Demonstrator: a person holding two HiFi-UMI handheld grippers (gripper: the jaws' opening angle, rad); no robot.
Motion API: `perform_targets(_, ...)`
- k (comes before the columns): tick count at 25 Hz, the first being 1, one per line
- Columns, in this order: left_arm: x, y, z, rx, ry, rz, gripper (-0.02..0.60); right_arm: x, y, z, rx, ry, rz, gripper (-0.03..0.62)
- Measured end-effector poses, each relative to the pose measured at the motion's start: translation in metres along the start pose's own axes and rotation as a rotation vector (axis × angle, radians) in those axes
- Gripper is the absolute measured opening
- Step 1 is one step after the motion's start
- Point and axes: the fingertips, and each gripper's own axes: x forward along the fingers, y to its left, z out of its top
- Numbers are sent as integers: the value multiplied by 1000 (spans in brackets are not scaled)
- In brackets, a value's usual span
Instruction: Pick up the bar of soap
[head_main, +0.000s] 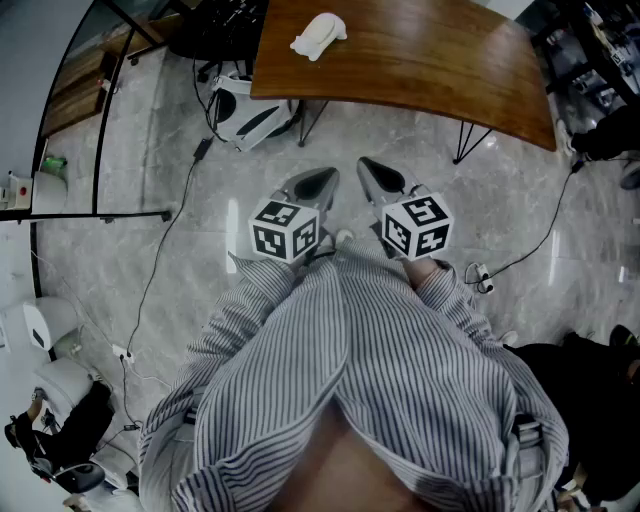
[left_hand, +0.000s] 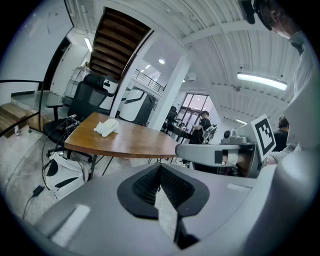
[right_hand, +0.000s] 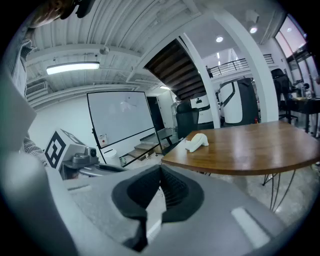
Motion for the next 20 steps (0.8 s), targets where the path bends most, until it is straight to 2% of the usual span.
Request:
perform_targets(5,5,-3,-4,18,15,-1,2,3,-1,-1,-5,4,3,3)
perform_targets(20,6,1,1,-4,-1,21,2,2,-4,-1,-13,9,12,3)
